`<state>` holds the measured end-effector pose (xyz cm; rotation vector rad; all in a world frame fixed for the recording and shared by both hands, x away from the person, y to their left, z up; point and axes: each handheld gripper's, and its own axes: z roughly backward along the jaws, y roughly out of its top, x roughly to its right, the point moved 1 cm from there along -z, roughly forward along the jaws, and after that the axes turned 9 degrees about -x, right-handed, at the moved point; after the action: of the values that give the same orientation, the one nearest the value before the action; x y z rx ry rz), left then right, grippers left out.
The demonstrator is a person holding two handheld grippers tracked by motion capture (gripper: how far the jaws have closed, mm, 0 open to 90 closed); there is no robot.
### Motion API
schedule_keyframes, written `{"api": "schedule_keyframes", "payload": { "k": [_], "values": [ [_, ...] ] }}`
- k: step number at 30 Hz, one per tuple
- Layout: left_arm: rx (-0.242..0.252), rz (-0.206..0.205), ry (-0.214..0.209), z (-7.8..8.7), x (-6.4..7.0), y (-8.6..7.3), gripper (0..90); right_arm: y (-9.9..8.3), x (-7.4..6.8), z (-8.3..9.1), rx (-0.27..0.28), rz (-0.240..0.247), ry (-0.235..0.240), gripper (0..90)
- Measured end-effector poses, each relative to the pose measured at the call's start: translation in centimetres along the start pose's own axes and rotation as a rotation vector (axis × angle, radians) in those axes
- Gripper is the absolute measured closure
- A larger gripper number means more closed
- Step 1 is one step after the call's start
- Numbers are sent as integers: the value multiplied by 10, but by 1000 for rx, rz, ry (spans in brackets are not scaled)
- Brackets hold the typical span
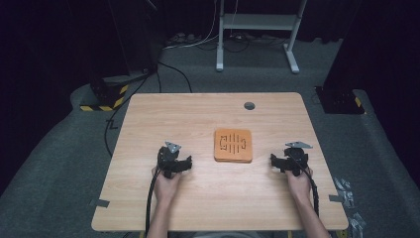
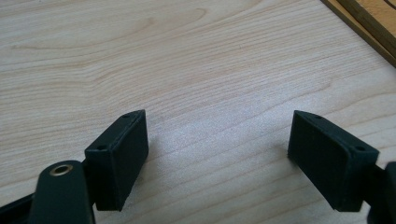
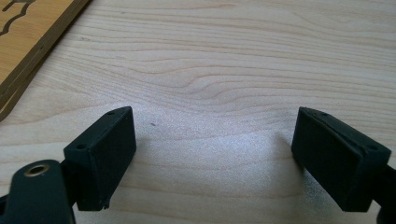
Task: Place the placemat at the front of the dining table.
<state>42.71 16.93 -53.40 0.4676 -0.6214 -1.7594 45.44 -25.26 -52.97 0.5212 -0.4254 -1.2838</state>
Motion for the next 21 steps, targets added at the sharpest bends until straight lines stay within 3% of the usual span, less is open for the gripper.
{"api": "schedule_keyframes", "payload": {
  "k": [7,14,21],
  "values": [
    [0,-1,0,0,0,0,204,0,2,2,-19,44,28,138],
    [0,-1,0,0,0,0,205,3,-3,0,-20,46,35,159],
    [0,0,0,0,0,0,205,11,-14,0,-16,47,84,191]
  ]
}}
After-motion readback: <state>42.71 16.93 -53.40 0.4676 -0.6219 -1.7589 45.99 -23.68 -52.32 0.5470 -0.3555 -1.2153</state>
